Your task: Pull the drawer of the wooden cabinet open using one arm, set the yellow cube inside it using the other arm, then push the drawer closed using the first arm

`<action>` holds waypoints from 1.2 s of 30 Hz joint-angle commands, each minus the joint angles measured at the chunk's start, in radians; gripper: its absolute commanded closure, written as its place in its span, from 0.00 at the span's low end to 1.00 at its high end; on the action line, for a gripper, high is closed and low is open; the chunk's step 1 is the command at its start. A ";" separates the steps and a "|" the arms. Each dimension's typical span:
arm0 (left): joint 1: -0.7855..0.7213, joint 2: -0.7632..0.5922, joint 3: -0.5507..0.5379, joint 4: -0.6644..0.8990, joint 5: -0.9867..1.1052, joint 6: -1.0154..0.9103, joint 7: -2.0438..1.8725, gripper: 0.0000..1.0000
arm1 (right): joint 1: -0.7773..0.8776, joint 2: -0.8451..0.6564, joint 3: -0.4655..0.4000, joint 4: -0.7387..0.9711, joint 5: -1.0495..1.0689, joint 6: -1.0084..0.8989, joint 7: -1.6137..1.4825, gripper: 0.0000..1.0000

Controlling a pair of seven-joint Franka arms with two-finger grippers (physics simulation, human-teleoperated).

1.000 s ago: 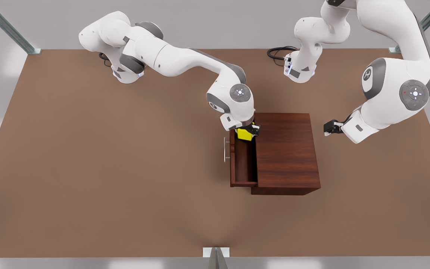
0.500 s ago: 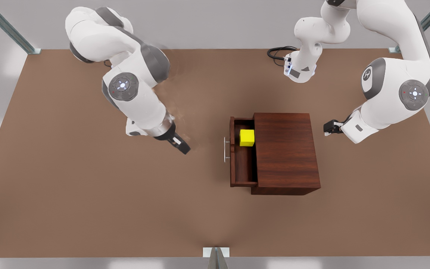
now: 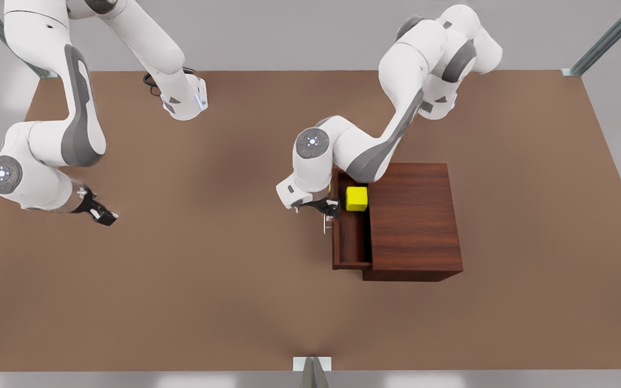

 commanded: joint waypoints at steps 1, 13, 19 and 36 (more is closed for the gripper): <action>-0.015 0.044 0.003 0.018 0.058 0.200 -0.866 0.00 | -0.002 0.026 -0.001 0.038 -0.023 0.020 -0.478 0.00; -0.061 0.136 0.005 -0.005 0.128 0.149 -0.775 0.00 | 0.000 0.040 -0.002 0.050 -0.028 0.019 -0.474 0.00; -0.046 0.127 0.005 -0.066 0.118 0.184 -0.749 0.00 | 0.001 0.045 -0.002 0.049 -0.029 0.019 -0.472 0.00; 0.001 0.009 0.005 -0.230 0.102 0.180 -0.647 0.00 | 0.001 0.046 -0.002 0.049 -0.029 0.019 -0.471 0.00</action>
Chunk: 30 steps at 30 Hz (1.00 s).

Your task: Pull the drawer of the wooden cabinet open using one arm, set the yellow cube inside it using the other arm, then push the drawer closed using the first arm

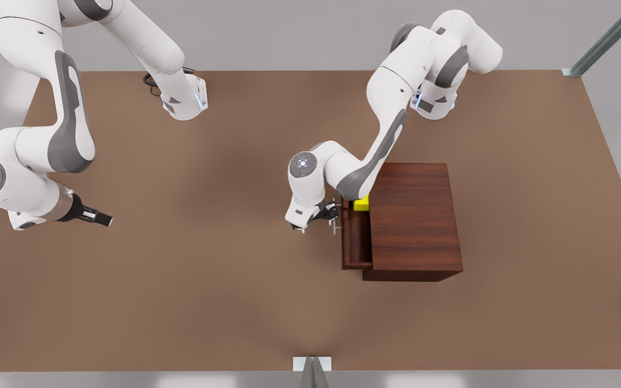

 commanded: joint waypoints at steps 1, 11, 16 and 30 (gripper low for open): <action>0.008 -0.010 0.000 -0.012 0.000 0.001 -0.030 0.00 | 0.000 -0.001 0.001 0.000 0.000 0.000 -0.064 0.00; 0.046 -0.053 0.002 -0.076 -0.014 -0.005 -0.018 0.00 | 0.000 -0.001 0.001 0.000 0.000 0.000 -0.064 0.00; 0.065 -0.062 0.005 -0.092 -0.012 -0.016 -0.018 0.00 | 0.000 -0.001 0.001 0.000 0.000 -0.002 -0.064 0.00; 0.095 -0.105 0.002 -0.082 -0.026 -0.074 -0.042 0.00 | 0.000 -0.001 0.001 0.000 0.000 -0.008 -0.064 0.00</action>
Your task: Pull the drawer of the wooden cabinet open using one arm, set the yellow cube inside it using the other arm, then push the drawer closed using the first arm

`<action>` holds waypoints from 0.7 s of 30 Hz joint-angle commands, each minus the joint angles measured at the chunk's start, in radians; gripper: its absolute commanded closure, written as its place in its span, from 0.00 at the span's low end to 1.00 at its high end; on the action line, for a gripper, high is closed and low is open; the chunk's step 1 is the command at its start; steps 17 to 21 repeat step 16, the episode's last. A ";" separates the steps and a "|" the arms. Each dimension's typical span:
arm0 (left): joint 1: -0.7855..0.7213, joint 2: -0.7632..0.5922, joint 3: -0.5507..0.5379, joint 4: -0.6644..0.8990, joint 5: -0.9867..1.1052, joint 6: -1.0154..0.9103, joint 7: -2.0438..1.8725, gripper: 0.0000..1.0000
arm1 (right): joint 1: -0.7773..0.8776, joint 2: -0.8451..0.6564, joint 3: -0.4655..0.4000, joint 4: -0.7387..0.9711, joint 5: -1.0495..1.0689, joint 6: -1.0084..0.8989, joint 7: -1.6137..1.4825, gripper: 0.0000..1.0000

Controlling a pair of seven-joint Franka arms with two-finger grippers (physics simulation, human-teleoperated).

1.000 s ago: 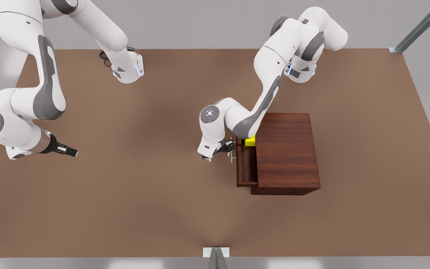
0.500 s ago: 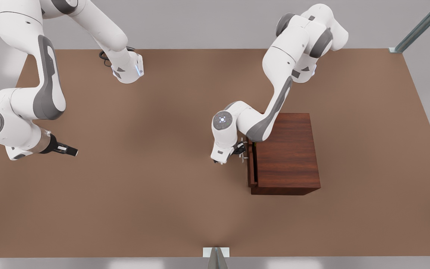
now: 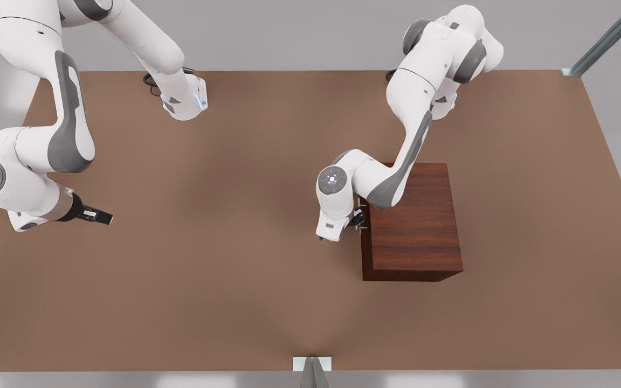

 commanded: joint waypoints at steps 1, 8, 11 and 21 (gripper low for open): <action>0.001 -0.075 0.001 0.006 -0.068 -0.070 -0.027 0.00 | 0.000 -0.001 0.001 0.000 0.001 -0.004 -0.013 0.00; 0.553 -0.382 0.008 -0.008 -0.297 -0.493 1.202 0.00 | 0.000 -0.001 0.001 0.000 0.001 -0.004 -0.014 0.00; 0.547 -0.452 0.011 -0.146 -0.231 -0.337 1.140 0.00 | 0.000 -0.001 0.001 0.000 -0.001 -0.004 -0.013 0.00; 0.535 -0.368 0.009 -0.020 -0.217 -0.345 1.142 0.00 | 0.002 -0.001 0.001 0.000 0.001 -0.006 -0.014 0.00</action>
